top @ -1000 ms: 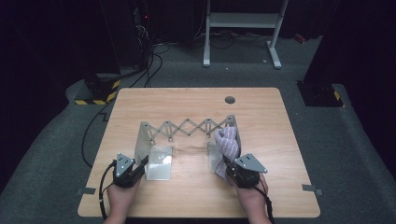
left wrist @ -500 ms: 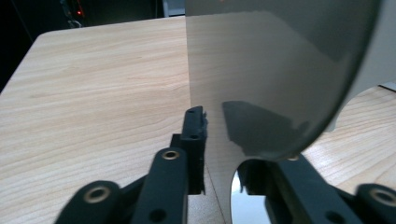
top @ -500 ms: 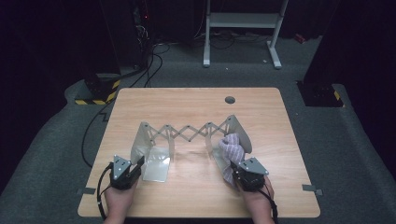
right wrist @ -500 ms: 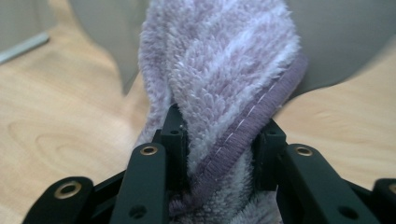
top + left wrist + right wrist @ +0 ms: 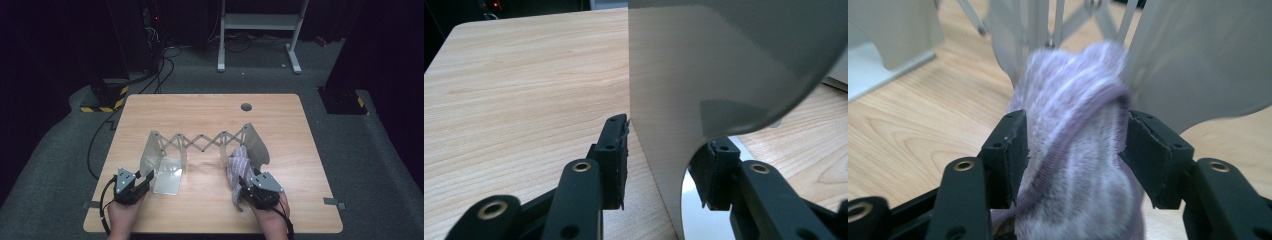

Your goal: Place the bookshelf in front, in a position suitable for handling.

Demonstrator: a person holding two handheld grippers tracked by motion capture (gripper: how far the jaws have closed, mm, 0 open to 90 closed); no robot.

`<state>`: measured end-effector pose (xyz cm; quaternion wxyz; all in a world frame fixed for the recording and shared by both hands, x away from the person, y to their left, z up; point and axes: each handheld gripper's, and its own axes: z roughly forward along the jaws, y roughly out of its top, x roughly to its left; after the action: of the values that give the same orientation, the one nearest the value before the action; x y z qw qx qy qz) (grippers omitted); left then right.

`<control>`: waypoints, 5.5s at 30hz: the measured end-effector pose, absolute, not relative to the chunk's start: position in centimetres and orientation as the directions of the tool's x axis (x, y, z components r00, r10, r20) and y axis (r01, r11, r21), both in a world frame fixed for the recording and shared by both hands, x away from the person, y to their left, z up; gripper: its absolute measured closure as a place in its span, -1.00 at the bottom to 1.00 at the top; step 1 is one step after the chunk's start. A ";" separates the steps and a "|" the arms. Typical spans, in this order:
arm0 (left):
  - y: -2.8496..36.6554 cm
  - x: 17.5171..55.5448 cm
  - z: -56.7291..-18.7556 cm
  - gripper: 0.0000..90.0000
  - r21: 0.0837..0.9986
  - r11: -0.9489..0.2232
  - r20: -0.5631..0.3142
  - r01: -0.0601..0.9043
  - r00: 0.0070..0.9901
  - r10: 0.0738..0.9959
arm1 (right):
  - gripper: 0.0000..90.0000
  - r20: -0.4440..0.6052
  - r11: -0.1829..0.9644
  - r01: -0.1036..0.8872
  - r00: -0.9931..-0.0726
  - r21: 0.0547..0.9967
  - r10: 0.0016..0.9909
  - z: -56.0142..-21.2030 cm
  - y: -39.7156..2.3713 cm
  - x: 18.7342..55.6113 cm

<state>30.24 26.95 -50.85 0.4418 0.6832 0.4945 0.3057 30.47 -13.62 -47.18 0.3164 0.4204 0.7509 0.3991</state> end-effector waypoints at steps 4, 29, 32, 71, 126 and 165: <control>26.8 30.2 -50.9 0.34 0.905 -0.127 -0.015 0.407 0.328 0.945 | 0.11 -0.140 0.341 0.335 -0.502 0.878 0.853 -46.6 -12.3 29.9; 26.9 30.2 -51.3 0.32 0.902 -0.117 -0.034 0.415 0.337 0.941 | -0.17 -0.211 0.415 0.458 -0.433 0.786 0.876 -49.5 -12.6 33.4; 26.8 30.3 -51.3 0.32 0.901 -0.120 -0.033 0.418 0.340 0.940 | -0.26 -0.172 0.403 0.489 -0.451 0.774 0.876 -49.9 -13.2 33.9; 26.1 31.3 -51.4 0.63 0.901 -0.109 -0.029 0.419 0.308 0.951 | 0.40 -0.140 0.420 0.569 -0.470 0.707 0.871 -50.9 -11.2 36.9; 26.2 30.9 -51.1 0.65 0.907 -0.125 -0.016 0.402 0.331 0.944 | 0.53 -0.261 0.429 0.416 -0.403 0.801 0.877 -46.4 -9.6 36.9; 26.2 30.7 -51.3 0.65 0.905 -0.129 -0.017 0.406 0.337 0.941 | 0.55 -0.274 0.363 0.245 -0.329 0.899 0.904 -39.4 -10.3 36.1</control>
<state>30.75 26.17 -51.26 0.4424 0.6876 0.4897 0.3028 36.13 -10.32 -39.41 0.4161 0.4029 0.7129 0.3955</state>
